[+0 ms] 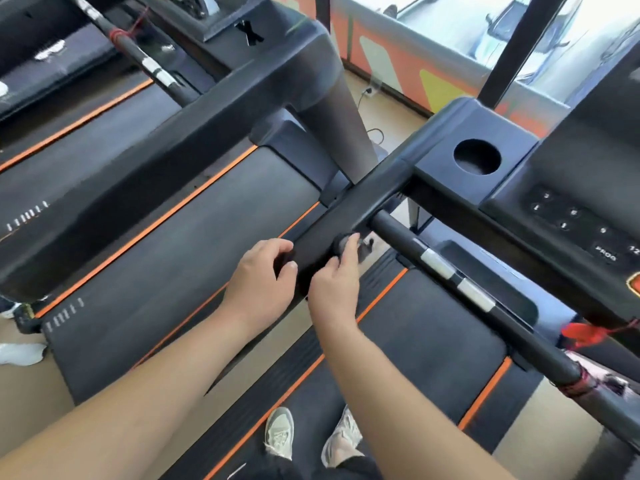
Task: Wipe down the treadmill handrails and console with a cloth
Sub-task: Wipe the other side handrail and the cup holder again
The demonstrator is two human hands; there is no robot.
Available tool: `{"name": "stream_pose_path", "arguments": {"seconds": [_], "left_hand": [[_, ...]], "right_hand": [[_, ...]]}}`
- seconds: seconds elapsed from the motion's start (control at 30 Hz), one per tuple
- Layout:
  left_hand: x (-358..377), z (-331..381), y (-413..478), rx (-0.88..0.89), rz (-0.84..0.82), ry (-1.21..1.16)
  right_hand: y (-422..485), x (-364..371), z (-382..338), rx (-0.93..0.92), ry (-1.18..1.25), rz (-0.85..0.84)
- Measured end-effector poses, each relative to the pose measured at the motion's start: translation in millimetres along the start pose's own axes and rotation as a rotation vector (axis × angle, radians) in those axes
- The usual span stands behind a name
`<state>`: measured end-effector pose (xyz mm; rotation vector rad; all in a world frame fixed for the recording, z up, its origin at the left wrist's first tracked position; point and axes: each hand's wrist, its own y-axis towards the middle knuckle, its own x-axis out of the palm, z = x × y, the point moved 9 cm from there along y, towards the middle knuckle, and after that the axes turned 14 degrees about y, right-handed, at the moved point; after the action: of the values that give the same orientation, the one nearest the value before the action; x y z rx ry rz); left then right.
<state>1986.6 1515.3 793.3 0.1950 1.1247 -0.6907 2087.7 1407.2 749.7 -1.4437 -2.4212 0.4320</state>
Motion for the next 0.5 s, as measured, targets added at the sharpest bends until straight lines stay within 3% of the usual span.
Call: {"name": "stream_pose_path", "arguments": {"seconds": [0.13,0.3,0.4,0.43,0.5], "left_hand": [[9.0,43.8,-32.4,0.192,0.077,-0.011],[59.4,98.4,-59.4,0.181,-0.184,-0.431],[90.3,122.5,-67.2,0.101,-0.274,-0.481],[97.7,127.0,-66.9,0.091,-0.281,-0.500],[99.7,136.5,-61.7,0.124,-0.261,-0.504]], "right_hand": [[-31.6,-34.6,-0.1,0.147,0.141,-0.134],[-34.1,-91.9,-45.6,0.146,0.379,-0.184],[-33.2,-111.2,-44.2,0.277,0.518,-0.199],[-34.0,-116.9,-44.6,0.306,0.519,-0.224],[-33.8,-138.2,-53.1,0.257,0.274,-0.241]]}}
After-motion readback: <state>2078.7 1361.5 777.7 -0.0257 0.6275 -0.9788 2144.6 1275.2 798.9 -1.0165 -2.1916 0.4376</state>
